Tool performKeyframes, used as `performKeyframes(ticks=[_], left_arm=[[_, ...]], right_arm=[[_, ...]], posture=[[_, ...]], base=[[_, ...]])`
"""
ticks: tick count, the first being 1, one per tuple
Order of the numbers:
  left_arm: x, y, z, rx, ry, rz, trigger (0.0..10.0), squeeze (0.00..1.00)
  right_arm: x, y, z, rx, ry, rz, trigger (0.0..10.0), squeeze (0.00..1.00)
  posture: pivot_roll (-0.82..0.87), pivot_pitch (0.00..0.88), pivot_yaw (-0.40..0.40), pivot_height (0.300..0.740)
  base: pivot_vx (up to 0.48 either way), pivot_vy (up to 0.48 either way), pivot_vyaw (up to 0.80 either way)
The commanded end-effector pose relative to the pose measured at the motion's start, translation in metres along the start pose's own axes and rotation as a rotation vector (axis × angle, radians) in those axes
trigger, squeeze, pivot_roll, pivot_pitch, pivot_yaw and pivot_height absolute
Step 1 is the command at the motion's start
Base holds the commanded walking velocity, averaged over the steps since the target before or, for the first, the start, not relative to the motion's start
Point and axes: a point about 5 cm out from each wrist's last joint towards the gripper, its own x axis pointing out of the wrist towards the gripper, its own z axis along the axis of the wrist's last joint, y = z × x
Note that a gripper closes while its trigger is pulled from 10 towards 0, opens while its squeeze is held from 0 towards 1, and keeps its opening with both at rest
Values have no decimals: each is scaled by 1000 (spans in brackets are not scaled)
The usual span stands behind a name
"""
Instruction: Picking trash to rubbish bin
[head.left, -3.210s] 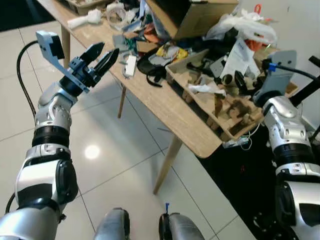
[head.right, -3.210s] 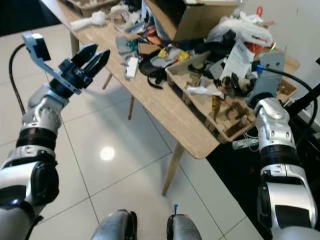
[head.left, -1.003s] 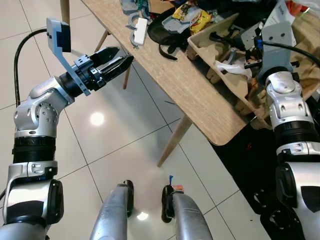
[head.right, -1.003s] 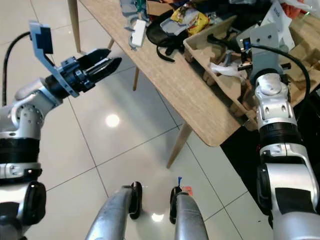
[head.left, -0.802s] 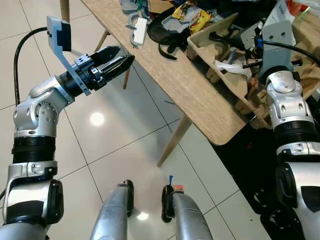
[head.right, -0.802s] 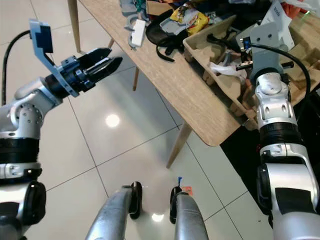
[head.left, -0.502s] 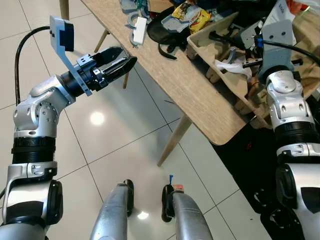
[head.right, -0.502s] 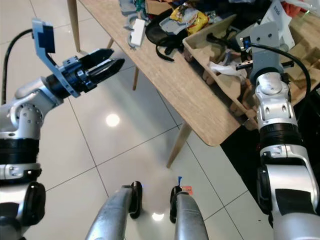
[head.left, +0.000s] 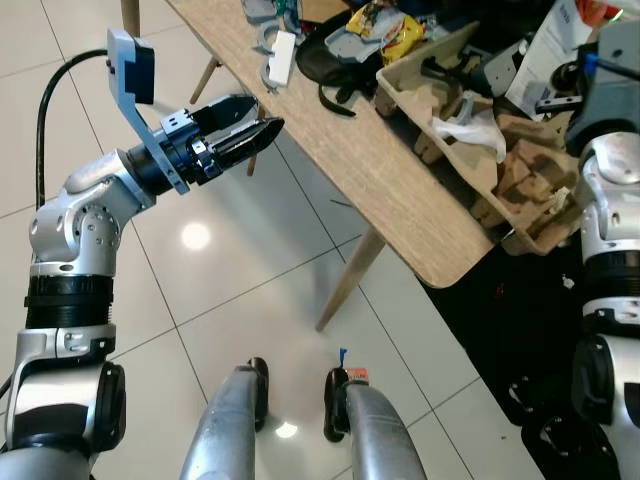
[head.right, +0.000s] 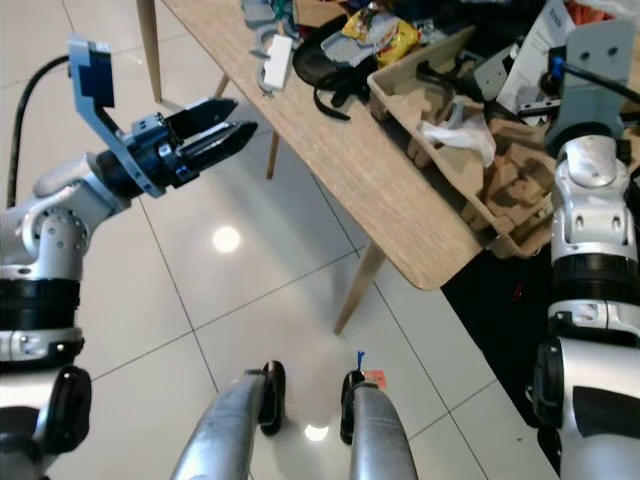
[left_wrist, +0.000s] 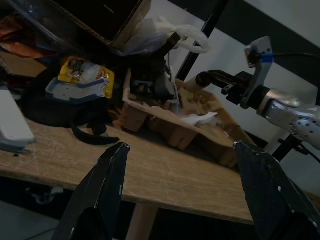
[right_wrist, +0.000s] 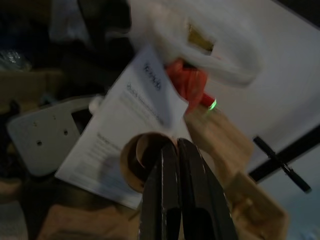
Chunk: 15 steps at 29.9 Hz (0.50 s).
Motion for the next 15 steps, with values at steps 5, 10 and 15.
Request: performKeyframes(ticks=[5, 10, 15], left_arm=[[4, -5, -5, -11, -9, -39, 10000, 0], [7, -3, -6, -11, -24, -39, 10000, 0], [11, -4, -6, -12, -39, -49, 10000, 0]], right_arm=[[-17, -36, 13, 95, -127, -33, 0, 0], [-29, -52, 13, 241, -189, -27, 0, 0], [-46, -68, 7, 415, -239, -9, 0, 0]], posture=[[153, 332, -53, 740], [144, 309, -56, 740], [139, 288, -55, 740]], base=[[0, 0, 0], [0, 0, 0], [0, 0, 0]])
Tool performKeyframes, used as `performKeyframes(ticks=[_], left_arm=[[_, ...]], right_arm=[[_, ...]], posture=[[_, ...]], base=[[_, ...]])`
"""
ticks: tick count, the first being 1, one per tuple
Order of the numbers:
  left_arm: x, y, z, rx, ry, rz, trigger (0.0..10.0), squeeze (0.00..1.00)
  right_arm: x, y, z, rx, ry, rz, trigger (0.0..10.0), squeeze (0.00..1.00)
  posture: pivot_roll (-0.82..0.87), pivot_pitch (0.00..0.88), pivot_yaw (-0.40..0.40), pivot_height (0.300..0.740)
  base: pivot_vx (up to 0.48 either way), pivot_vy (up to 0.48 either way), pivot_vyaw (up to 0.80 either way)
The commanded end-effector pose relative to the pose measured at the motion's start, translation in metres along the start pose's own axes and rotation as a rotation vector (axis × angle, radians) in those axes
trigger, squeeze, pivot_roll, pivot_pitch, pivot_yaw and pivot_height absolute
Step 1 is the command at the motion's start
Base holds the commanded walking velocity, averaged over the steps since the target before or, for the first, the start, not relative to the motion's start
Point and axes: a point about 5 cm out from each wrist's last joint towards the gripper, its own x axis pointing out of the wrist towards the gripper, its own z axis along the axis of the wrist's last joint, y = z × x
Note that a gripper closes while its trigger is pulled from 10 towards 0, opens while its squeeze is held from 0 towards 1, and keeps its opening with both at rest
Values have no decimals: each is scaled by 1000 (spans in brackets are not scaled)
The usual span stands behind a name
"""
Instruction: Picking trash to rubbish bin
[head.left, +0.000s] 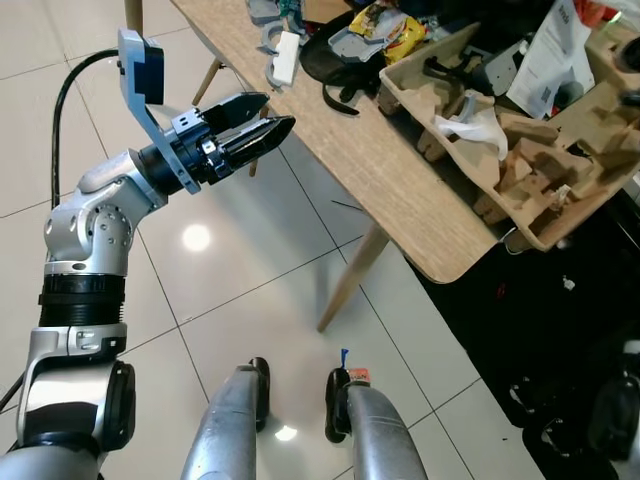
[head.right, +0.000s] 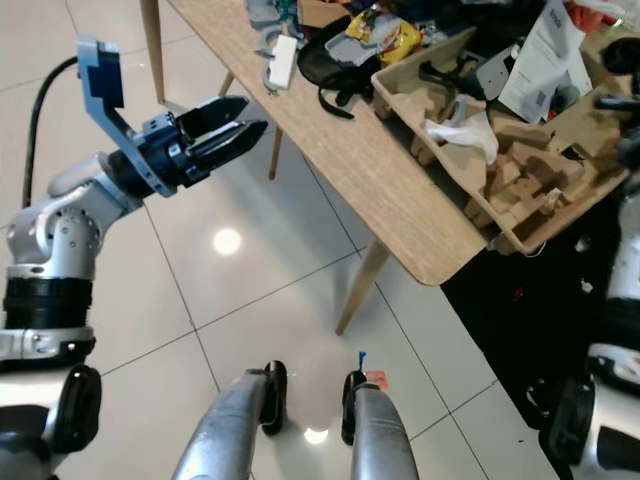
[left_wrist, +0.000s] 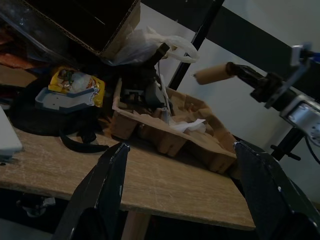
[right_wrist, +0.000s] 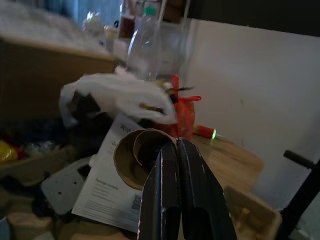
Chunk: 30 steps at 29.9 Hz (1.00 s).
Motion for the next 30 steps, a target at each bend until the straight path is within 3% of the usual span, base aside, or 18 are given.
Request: performKeyframes(ticks=[1, 3, 4, 6, 8, 11, 14, 16, 18, 19, 21, 22, 23, 24, 26, 27, 30], left_arm=[[4, -2, -4, -5, -4, -26, 10000, 0], [5, -2, -4, -4, -7, -29, 10000, 0], [7, -2, -5, -4, -13, -33, 10000, 0], [9, -2, -4, -3, -20, -38, 10000, 0], [10, -2, -4, -2, -23, -40, 10000, 0], [14, -2, -4, -12, -53, -43, 10000, 0], [16, -3, -6, -22, -61, -46, 10000, 0], [18, -6, -12, -46, -68, -53, 10000, 0], [19, -6, -14, -50, -69, -54, 10000, 0], [20, -7, -15, -59, -76, -48, 10000, 0], [20, -7, -16, -64, -81, -44, 10000, 0], [21, -6, -16, -74, -90, -35, 10000, 0], [22, -5, -18, -90, -99, -26, 10000, 0], [25, -5, -21, -108, -105, -17, 10000, 0], [26, -5, -23, -112, -104, -16, 10000, 0], [28, -6, -27, -116, -96, -18, 10000, 0], [34, -10, -37, -128, -78, -19, 10000, 0]], right_arm=[[-11, -9, 2, 87, -33, 6, 0, 0], [-15, -9, 2, 123, -48, 20, 0, 0], [-22, -5, 4, 211, -86, 68, 0, 0], [-27, 1, 5, 289, -116, 122, 0, 0], [-30, 4, 6, 321, -127, 144, 0, 0], [-40, 15, -1, 468, -154, 219, 0, 0], [-44, 22, -6, 528, -152, 243, 0, 0], [-52, 35, -14, 639, -153, 286, 0, 0], [-54, 39, -16, 669, -153, 298, 0, 0], [-56, 46, -18, 687, -143, 324, 1098, 0], [-58, 50, -20, 693, -134, 340, 1098, 0], [-58, 55, -21, 712, -135, 354, 0, 0], [-59, 59, -21, 748, -145, 365, 0, 0], [-59, 64, -21, 804, -161, 366, 9569, 0], [-59, 65, -21, 824, -164, 364, 9569, 0], [-59, 70, -23, 834, -157, 374, 10000, 0], [-60, 82, -26, 876, -141, 394, 10000, 0]], posture=[[137, 280, -54, 740], [136, 275, -54, 740], [134, 270, -53, 740], [135, 260, -51, 740], [135, 260, -51, 740], [135, 242, -51, 740], [134, 234, -52, 740], [134, 214, -55, 740], [134, 214, -55, 740], [136, 207, -57, 740], [136, 207, -57, 740], [138, 193, -58, 740], [140, 183, -59, 740], [138, 176, -59, 740], [138, 176, -59, 740], [139, 166, -60, 740], [139, 155, -61, 740]], base=[[0, 0, 0], [0, 0, 0], [0, 0, 0], [0, 0, 0], [0, 0, 0], [0, 0, 0], [0, 0, 0], [0, 0, 0], [0, 0, 0], [0, 0, 0], [0, 0, 0], [0, 0, 0], [0, 0, 0], [0, 0, 0], [0, 0, 0], [0, 0, 0], [0, 0, 0]])
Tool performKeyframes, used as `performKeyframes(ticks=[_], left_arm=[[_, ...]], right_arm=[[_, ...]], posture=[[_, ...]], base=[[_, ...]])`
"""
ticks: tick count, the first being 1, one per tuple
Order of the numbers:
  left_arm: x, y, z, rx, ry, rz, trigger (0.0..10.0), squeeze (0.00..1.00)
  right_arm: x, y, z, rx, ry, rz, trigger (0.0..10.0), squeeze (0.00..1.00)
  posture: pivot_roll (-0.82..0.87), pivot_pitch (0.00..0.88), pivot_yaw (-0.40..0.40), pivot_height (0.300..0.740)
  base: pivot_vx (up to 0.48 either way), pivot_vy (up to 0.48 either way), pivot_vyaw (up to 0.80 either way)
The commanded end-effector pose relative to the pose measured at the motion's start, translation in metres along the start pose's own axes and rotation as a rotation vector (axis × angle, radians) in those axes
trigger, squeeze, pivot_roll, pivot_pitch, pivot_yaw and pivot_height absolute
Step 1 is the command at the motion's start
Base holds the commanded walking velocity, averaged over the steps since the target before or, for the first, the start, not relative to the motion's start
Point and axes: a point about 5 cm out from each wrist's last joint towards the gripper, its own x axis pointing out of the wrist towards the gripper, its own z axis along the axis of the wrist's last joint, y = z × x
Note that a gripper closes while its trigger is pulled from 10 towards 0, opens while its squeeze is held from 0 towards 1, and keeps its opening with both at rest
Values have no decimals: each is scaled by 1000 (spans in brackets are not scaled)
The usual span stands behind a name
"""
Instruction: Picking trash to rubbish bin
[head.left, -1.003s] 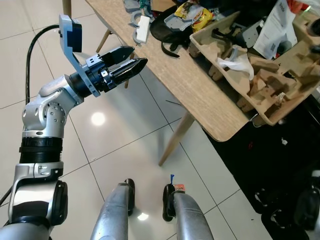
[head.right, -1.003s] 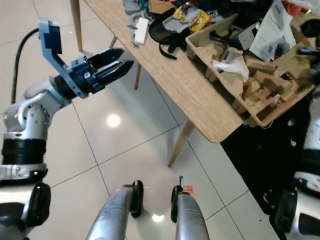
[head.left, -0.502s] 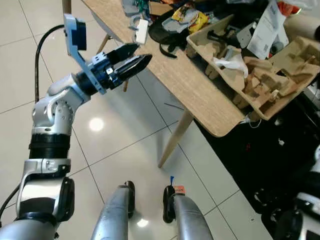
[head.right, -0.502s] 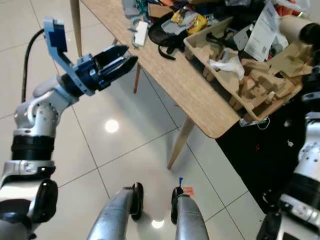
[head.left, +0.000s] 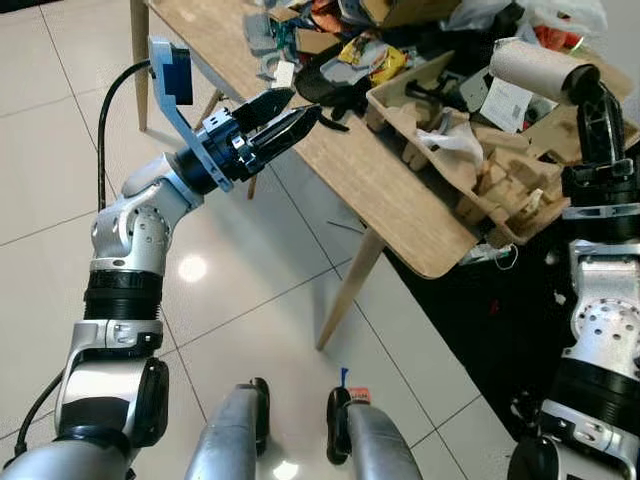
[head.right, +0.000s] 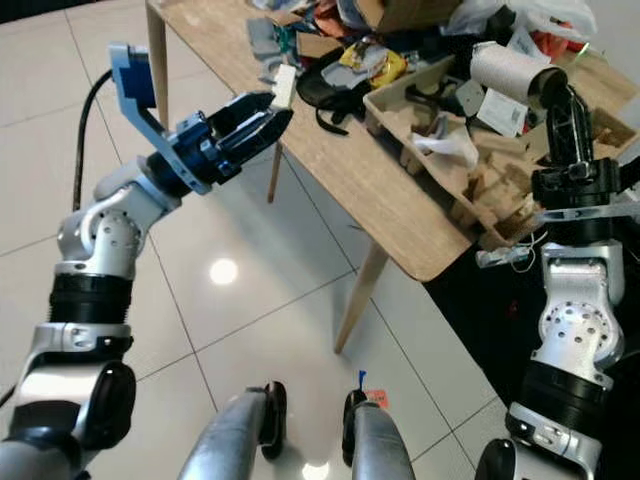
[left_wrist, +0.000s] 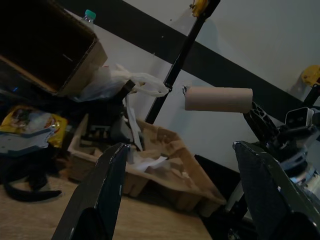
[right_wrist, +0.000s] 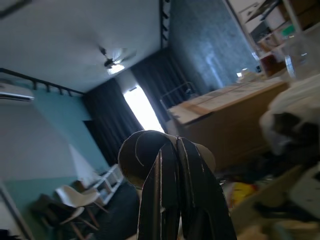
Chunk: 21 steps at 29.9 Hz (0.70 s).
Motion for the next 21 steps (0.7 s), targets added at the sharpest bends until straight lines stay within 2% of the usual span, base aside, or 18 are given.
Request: performKeyframes(ticks=[1, 2, 9, 11, 13, 17, 21], left_arm=[[1, -2, -14, -25, 26, 1, 10000, 0], [2, -4, -18, -47, 21, -3, 10000, 0], [10, -9, -34, -116, 4, -3, 10000, 0], [18, -12, -41, -185, -36, 15, 10000, 0], [21, -13, -44, -214, -50, 21, 10000, 0], [35, -31, -71, -283, -27, -11, 10000, 0], [40, -37, -75, -313, -36, -28, 10000, 0]], right_arm=[[-1, 4, 1, 7, -5, 13, 10000, 0], [0, 4, -4, 42, -12, -10, 10000, 0], [3, 1, -23, 68, 34, -75, 10000, 0], [4, -1, -27, 64, 47, -98, 10000, 0], [4, -2, -29, 61, 52, -108, 10000, 0], [4, -14, -36, 45, 79, -192, 10000, 0], [6, -15, -36, 44, 74, -204, 10000, 0]], posture=[[139, 155, -61, 740], [137, 144, -62, 740], [130, 113, -63, 740], [135, 107, -67, 740], [138, 102, -67, 740], [131, 73, -63, 740], [132, 69, -63, 740]], base=[[0, 0, 0], [0, 0, 0], [0, 0, 0], [0, 0, 0], [0, 0, 0], [0, 0, 0], [0, 0, -314]])
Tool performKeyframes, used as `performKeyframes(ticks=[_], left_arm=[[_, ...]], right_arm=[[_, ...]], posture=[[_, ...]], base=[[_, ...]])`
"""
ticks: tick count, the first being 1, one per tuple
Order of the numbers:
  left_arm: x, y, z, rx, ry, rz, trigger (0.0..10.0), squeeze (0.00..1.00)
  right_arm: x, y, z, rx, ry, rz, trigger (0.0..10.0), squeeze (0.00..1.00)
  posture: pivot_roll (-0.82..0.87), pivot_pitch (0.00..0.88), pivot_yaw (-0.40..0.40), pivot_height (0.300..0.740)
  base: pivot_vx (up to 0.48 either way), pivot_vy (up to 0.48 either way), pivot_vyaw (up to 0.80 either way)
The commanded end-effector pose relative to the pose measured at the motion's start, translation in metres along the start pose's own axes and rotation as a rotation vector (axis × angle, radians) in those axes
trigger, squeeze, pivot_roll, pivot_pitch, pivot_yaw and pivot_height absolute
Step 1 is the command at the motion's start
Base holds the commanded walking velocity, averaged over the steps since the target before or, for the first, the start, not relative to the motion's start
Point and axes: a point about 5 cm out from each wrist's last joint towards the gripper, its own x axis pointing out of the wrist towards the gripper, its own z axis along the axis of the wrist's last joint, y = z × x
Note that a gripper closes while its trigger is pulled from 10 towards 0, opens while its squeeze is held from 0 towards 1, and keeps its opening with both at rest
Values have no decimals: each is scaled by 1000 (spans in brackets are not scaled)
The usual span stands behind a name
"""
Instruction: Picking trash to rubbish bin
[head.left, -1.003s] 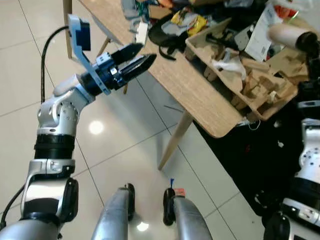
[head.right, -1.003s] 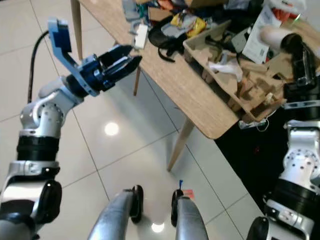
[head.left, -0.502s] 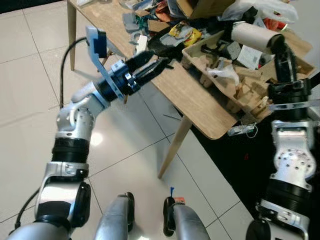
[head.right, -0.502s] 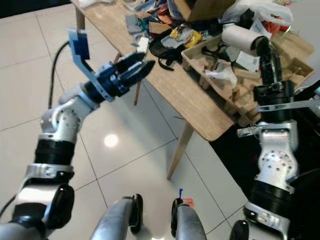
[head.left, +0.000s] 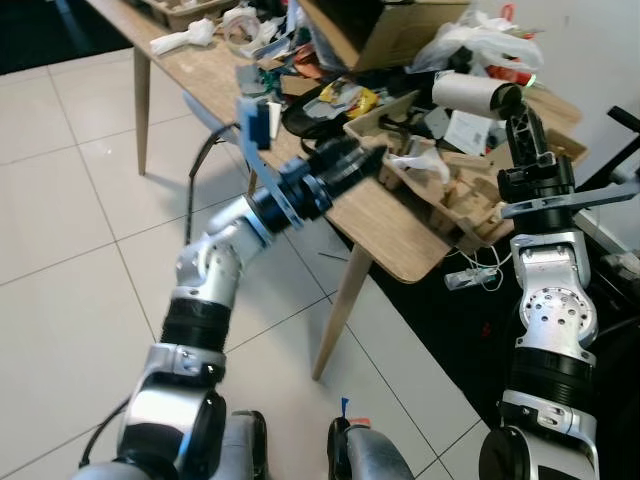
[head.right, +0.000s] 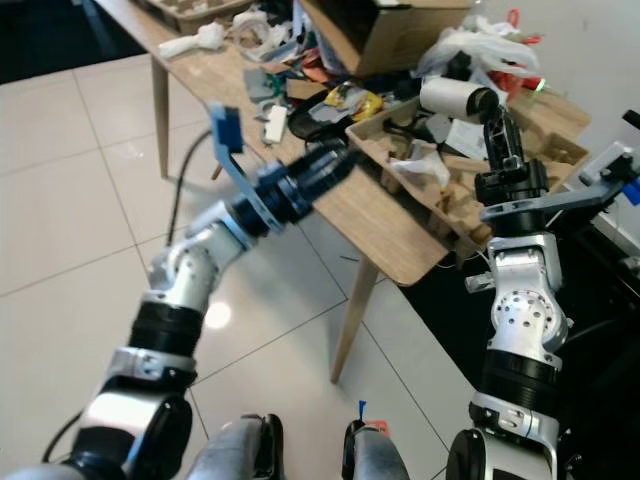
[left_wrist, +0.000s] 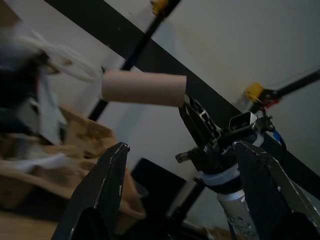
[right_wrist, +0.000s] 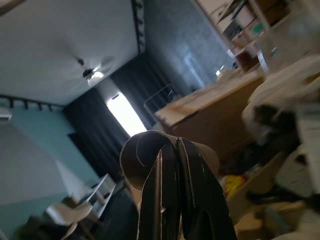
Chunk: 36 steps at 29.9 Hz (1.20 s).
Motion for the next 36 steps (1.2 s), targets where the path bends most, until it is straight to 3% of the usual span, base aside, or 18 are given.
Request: performKeyframes(ticks=[1, 11, 36], left_arm=[[5, -3, -6, -23, 5, -13, 10000, 0], [9, 1, 3, 4, -9, -8, 10000, 0], [10, 0, -5, 0, 7, -7, 10000, 0]], right_arm=[[-3, -5, 4, -17, -15, -32, 10000, 0], [1, -8, 6, -43, -14, -55, 10000, 0], [0, -12, 3, -107, 19, -106, 10000, 0]], posture=[[131, 64, -62, 740], [133, 54, -63, 740], [119, 66, -64, 740]], base=[[0, 0, -800], [0, 0, -800], [0, 0, -800]])
